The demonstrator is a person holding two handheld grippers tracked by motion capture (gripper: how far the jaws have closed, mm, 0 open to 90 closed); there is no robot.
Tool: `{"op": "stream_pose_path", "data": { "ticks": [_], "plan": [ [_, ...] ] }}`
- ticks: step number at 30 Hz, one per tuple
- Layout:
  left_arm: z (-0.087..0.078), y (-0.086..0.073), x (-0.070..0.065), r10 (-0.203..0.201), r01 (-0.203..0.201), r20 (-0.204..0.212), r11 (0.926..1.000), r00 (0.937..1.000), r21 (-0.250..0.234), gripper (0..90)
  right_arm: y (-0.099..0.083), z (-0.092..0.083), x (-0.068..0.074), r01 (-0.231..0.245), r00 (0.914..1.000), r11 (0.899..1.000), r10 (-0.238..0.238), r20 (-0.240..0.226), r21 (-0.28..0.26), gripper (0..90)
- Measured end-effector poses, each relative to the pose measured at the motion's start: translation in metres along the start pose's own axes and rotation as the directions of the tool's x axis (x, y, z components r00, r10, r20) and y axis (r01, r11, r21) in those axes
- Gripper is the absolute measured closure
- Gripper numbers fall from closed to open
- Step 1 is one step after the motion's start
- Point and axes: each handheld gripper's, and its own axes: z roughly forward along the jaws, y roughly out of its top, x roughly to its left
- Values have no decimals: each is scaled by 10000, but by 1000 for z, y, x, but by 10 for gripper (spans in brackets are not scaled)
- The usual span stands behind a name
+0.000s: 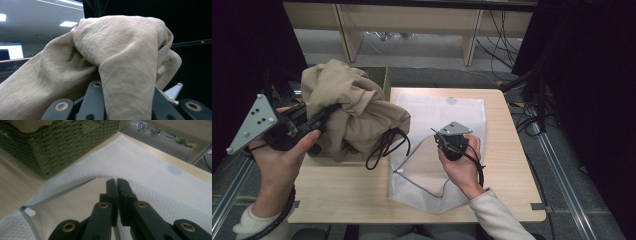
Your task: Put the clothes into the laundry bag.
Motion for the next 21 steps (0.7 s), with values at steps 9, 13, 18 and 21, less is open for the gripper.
{"op": "stream_pose_path", "data": {
  "ticks": [9, 13, 18, 21],
  "plan": [
    [-1, -3, -21, -156, 143, 1007, 9998, 9948, 144, 832, 1, -1, -1, -4, 10000, 10000, 4, 5, -49, 892],
    [-4, -3, -29, -268, 241, 1180, 9994, 9927, 243, 831, 0, -1, -1, -102, 9999, 9999, 102, 36, 12, 892],
    [-5, -2, -33, -420, 385, 1445, 9989, 9886, 270, 831, 0, -1, -1, -96, 10000, 9999, 96, -22, -29, 892],
    [-4, -1, -35, -422, 375, 1584, 9988, 9865, 328, 831, 0, -1, -1, 16, 10000, 10000, -16, -18, -40, 892]
  ]
}}
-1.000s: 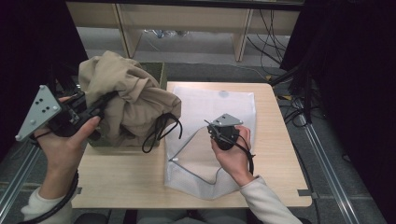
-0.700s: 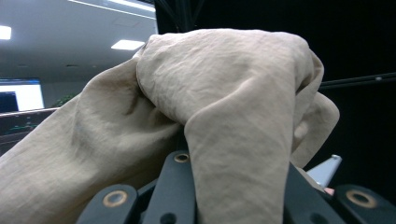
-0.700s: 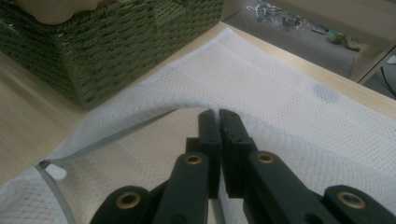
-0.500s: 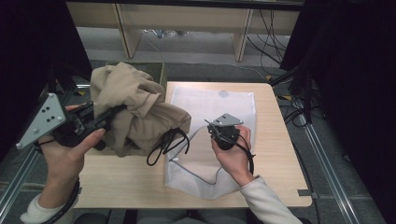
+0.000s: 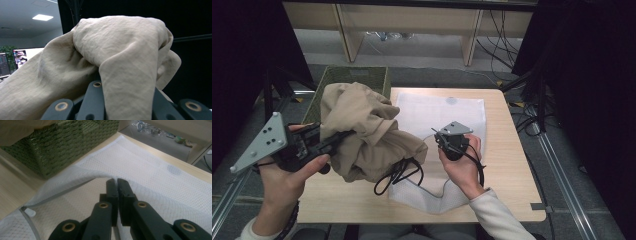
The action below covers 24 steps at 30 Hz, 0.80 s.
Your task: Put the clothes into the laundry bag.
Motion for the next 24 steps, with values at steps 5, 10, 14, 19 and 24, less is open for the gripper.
{"op": "stream_pose_path", "data": {
  "ticks": [5, 10, 14, 19, 24],
  "plan": [
    [2, -5, -5, -203, 201, 263, 9998, 9994, 76, 831, 0, 0, 0, -30, 10000, 10000, 30, -31, -20, 892],
    [5, -13, -12, -443, 416, 785, 9985, 9959, 356, 831, 0, 0, 0, -50, 10000, 10000, 50, -6, -3, 892],
    [7, -16, -17, -594, 530, 1190, 9970, 9911, 561, 831, 0, 0, -1, -48, 10000, 10000, 48, -39, 45, 892],
    [11, -21, -23, -920, 797, 1665, 9937, 9817, 791, 830, 0, 0, 0, -227, 9997, 9997, 227, 0, -13, 892],
    [20, -30, -27, -1276, 1055, 2112, 9880, 9691, 1129, 829, 0, -1, -1, -241, 9997, 9997, 241, -1, -12, 892]
  ]
}}
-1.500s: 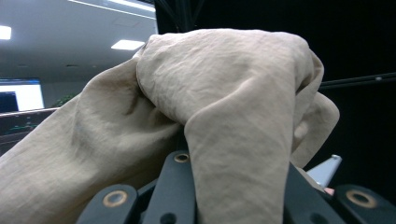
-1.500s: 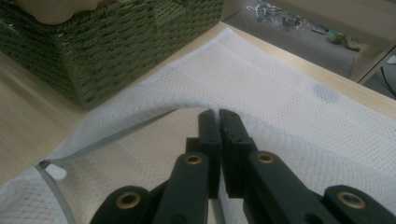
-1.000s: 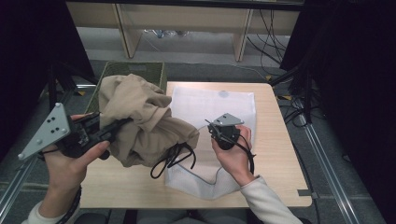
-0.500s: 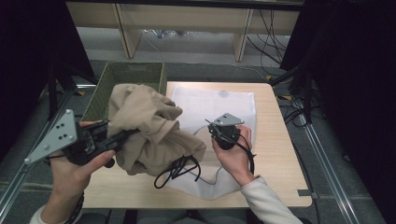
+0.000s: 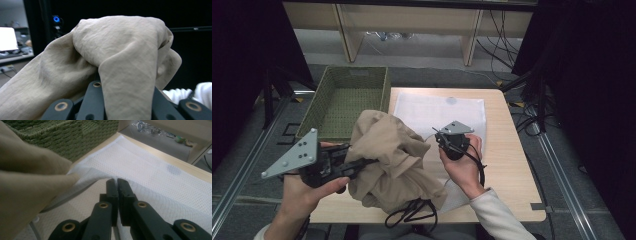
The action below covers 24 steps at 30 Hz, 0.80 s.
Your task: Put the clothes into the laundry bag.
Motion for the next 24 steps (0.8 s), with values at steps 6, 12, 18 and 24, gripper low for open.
{"op": "stream_pose_path", "data": {
  "ticks": [6, 12, 18, 24],
  "plan": [
    [16, -19, 2, -373, 344, 401, 9970, 9985, 688, 830, 0, 0, -1, 163, 9999, 9999, -163, -33, -20, 892],
    [30, -36, 6, -812, 644, 1018, 9852, 9915, 1587, 829, 1, 0, -2, 89, 10000, 10000, -89, -42, 2, 892],
    [42, -59, 17, -1430, 1148, 1015, 9630, 9845, 2438, 828, 1, -2, -2, -17, 10000, 10000, 17, -39, -86, 892],
    [57, -81, 25, -1766, 1389, 895, 9355, 9802, 3250, 827, 2, -2, -2, 90, 10000, 9999, -90, -25, -135, 892]
  ]
}}
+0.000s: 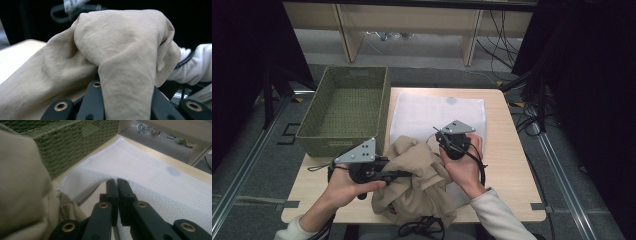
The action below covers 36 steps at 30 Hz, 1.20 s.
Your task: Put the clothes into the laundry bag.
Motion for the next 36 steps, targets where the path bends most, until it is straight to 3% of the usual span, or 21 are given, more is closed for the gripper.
{"op": "stream_pose_path", "data": {
  "ticks": [2, 9, 18, 20, 21, 22, 23, 24, 25, 28, 32, 33, 36],
  "plan": [
    [7, -4, 4, 2, -3, 17, 9999, 10000, 166, 827, 0, 0, 1, -105, 9999, 9999, 105, -31, -48, 892],
    [28, -15, 14, -99, 150, -516, 9948, 9986, 1005, 827, 1, -1, 1, 11, 10000, 9999, -12, -4, -122, 892],
    [47, -23, 27, -194, 426, -1355, 9844, 9906, 1706, 827, 2, -3, 1, 54, 10000, 9999, -54, -22, -148, 893],
    [50, -23, 29, 45, 215, -1332, 9810, 9911, 1930, 827, 2, -3, 1, 52, 10000, 9999, -52, -26, -157, 893],
    [52, -24, 28, -134, 404, -1385, 9802, 9903, 1940, 827, 2, -4, 1, 62, 10000, 9999, -62, -19, -144, 893],
    [53, -25, 30, 31, 237, -1294, 9784, 9916, 2053, 827, 2, -4, 1, 78, 10000, 9998, -78, -34, -167, 893],
    [55, -26, 29, -204, 471, -1297, 9773, 9913, 2067, 827, 3, -4, 1, 77, 9999, 9998, -78, -65, -157, 894],
    [55, -27, 30, -63, 311, -1144, 9758, 9934, 2163, 827, 3, -5, 1, 6, 10000, 9998, -7, -61, -184, 893],
    [56, -27, 29, -200, 454, -1160, 9743, 9930, 2205, 827, 3, -5, 0, 27, 10000, 9997, -26, 9, -227, 893],
    [57, -27, 27, -131, 291, -693, 9716, 9975, 2347, 827, 3, -5, 0, 29, 10000, 9996, -30, -8, -264, 894],
    [55, -27, 26, 6, 211, -881, 9692, 9961, 2452, 826, 3, -4, 1, 53, 10000, 9999, -53, -36, -87, 895],
    [55, -27, 26, -10, 201, -815, 9720, 9967, 2340, 826, 2, -4, 0, 113, 9999, 9999, -113, -53, -44, 896],
    [53, -28, 25, 22, 163, -749, 9692, 9972, 2455, 826, 1, -2, -2, 292, 9995, 9996, -292, -120, -9, 897]
  ]
}}
